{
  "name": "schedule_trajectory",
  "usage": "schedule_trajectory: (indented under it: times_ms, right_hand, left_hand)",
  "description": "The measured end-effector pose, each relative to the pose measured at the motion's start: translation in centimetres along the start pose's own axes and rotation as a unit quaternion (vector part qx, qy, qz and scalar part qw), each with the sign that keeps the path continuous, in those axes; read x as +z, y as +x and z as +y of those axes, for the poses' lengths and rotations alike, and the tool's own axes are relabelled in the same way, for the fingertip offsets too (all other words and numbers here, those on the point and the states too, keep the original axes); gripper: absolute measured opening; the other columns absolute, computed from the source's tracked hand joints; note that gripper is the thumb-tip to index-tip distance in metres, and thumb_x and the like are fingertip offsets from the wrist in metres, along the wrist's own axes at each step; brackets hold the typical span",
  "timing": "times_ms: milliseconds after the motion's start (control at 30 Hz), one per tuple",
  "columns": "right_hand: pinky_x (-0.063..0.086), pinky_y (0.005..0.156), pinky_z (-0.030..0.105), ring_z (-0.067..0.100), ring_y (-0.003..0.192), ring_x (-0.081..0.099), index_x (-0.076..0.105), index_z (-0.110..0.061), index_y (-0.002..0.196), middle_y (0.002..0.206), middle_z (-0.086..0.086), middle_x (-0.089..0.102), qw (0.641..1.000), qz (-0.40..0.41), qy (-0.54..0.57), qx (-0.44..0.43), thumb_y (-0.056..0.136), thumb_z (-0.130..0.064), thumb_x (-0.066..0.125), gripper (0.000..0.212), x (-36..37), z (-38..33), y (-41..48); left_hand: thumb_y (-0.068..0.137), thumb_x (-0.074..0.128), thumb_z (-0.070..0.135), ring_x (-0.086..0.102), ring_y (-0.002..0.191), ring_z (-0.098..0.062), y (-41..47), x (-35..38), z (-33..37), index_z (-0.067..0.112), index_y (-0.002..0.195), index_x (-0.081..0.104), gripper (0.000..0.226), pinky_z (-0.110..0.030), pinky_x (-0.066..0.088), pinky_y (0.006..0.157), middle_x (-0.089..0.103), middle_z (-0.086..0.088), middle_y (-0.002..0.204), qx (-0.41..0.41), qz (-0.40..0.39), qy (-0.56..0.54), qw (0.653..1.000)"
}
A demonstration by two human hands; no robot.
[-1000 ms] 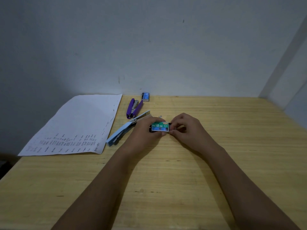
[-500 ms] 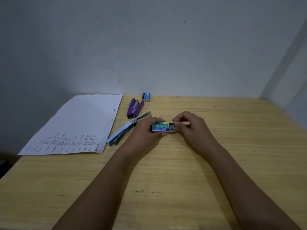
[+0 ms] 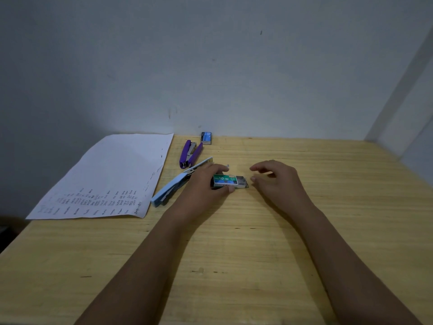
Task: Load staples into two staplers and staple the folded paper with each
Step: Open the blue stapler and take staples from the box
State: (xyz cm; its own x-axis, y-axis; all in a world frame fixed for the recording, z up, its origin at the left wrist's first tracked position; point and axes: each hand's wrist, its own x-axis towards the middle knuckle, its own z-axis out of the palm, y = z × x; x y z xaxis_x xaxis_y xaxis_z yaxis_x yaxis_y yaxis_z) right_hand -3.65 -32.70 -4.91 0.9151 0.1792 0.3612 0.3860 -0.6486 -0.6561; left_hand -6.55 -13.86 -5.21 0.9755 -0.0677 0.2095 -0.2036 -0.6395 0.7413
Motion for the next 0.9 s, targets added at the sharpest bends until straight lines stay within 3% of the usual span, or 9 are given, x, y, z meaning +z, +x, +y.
schedule_trajectory:
  times_ms: [100,233,367,500,567,733,900]
  right_hand:
    - [0.045,0.074,0.011,0.002,0.085,0.057,0.072,-0.018,0.098,0.095,-0.006,0.066,0.999,-0.027,0.006,-0.025,0.084,-0.015,0.065,0.015,0.3,-0.5,-0.1]
    - [0.047,0.075,0.012,0.007,0.086,0.059,0.074,-0.014,0.096,0.094,-0.002,0.067,0.998,-0.049,0.011,-0.042,0.084,-0.013,0.066,0.015,0.6,-0.6,-0.1]
    - [0.044,0.074,0.005,0.002,0.086,0.057,0.073,-0.013,0.098,0.094,-0.005,0.064,0.998,-0.056,0.01,-0.041,0.084,-0.011,0.066,0.017,0.7,-0.8,0.0]
    - [0.052,0.081,0.021,0.01,0.089,0.062,0.073,-0.011,0.095,0.094,0.001,0.069,0.998,-0.051,0.029,-0.034,0.081,-0.011,0.069,0.014,0.5,-1.1,-0.2]
    - [0.054,0.082,0.023,0.01,0.091,0.062,0.072,-0.011,0.097,0.097,0.001,0.069,0.997,-0.063,0.035,-0.027,0.08,-0.011,0.07,0.017,0.5,-1.2,-0.3]
    - [0.051,0.075,0.006,0.002,0.085,0.061,0.067,-0.011,0.108,0.1,0.001,0.064,0.995,-0.082,0.048,-0.002,0.079,-0.007,0.071,0.03,0.6,-1.2,-0.3]
    - [0.046,0.07,0.0,-0.004,0.079,0.058,0.068,-0.012,0.107,0.094,-0.004,0.063,0.994,-0.103,0.036,-0.018,0.079,-0.01,0.071,0.028,0.5,-1.4,-0.4]
  left_hand:
    - [0.082,0.068,0.029,0.049,0.112,-0.008,0.1,0.1,-0.2,0.021,0.118,0.06,0.037,-0.012,0.039,0.082,0.058,0.005,0.119,0.004,0.005,0.023,1.0]
    - [0.083,0.067,0.029,0.046,0.098,0.001,0.2,0.2,-0.1,0.021,0.12,0.06,0.039,-0.005,0.034,0.067,0.059,0.006,0.12,0.007,0.011,0.028,1.0]
    - [0.084,0.066,0.028,0.048,0.096,0.001,0.2,0.1,-0.1,0.021,0.122,0.059,0.04,-0.008,0.038,0.068,0.059,0.004,0.121,0.013,0.002,0.017,1.0]
    - [0.085,0.065,0.028,0.051,0.104,-0.003,0.2,0.1,-0.3,0.022,0.123,0.058,0.04,-0.008,0.042,0.074,0.057,0.003,0.124,0.012,-0.022,0.001,1.0]
    - [0.085,0.065,0.027,0.052,0.106,-0.003,0.2,0.0,-0.4,0.021,0.124,0.059,0.04,-0.01,0.044,0.078,0.058,0.003,0.124,0.014,-0.026,-0.002,1.0]
    - [0.086,0.063,0.026,0.052,0.108,-0.004,0.3,-0.1,-0.6,0.022,0.125,0.057,0.04,-0.012,0.046,0.078,0.057,0.004,0.125,0.014,-0.047,0.001,0.999]
    - [0.087,0.062,0.024,0.05,0.107,-0.002,0.2,-0.2,-0.5,0.021,0.127,0.055,0.04,-0.009,0.043,0.078,0.056,0.004,0.127,0.026,-0.044,0.01,0.999]
